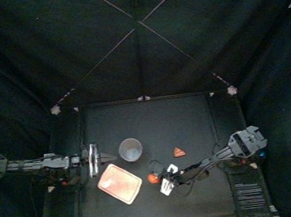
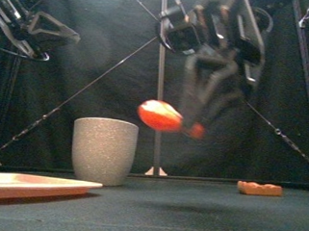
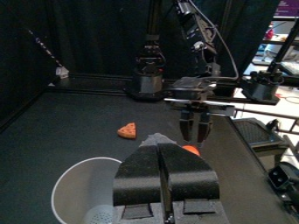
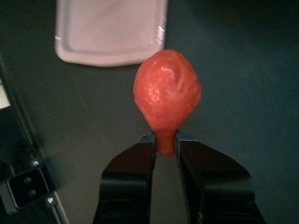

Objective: Pick the drumstick then place it on the pink plate
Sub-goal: Place drumstick on the pink plate

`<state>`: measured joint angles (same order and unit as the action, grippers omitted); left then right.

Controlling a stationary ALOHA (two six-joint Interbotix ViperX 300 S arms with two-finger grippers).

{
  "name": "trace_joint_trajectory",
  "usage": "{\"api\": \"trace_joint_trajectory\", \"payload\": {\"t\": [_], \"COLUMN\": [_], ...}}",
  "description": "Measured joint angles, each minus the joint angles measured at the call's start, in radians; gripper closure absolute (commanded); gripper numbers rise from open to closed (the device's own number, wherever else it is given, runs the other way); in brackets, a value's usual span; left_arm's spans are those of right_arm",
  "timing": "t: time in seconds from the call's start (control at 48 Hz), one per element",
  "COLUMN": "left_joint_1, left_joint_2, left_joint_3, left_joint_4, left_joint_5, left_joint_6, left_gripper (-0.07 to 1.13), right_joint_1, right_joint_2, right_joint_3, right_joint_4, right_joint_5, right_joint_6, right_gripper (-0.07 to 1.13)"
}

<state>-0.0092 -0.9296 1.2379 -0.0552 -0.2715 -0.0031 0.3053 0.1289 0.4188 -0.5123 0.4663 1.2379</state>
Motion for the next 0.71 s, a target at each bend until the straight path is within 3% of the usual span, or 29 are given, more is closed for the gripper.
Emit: {"api": "trace_joint_trajectory", "payload": {"t": [0.167,0.583,0.708], "left_joint_1": [0.000,0.005,0.006], "left_joint_2": [0.000,0.000,0.000], "left_joint_3": [0.000,0.009,0.015], "left_joint_4": [0.000,0.000,0.000], "left_joint_5": [-0.011,-0.012,-0.012], "left_joint_6": [0.000,0.002,0.002], "left_gripper": [1.00,1.00,1.00], "right_joint_1": [-0.015,-0.097,-0.104], "right_joint_2": [0.083,0.342,0.374], "right_joint_3": [-0.109,-0.380,-0.420], "right_joint_4": [-0.107,-0.158,-0.166], "right_joint_5": [-0.038,-0.156,-0.156], "right_joint_6": [0.003,0.006,0.006], "right_gripper": [0.58,0.57,0.49]}}
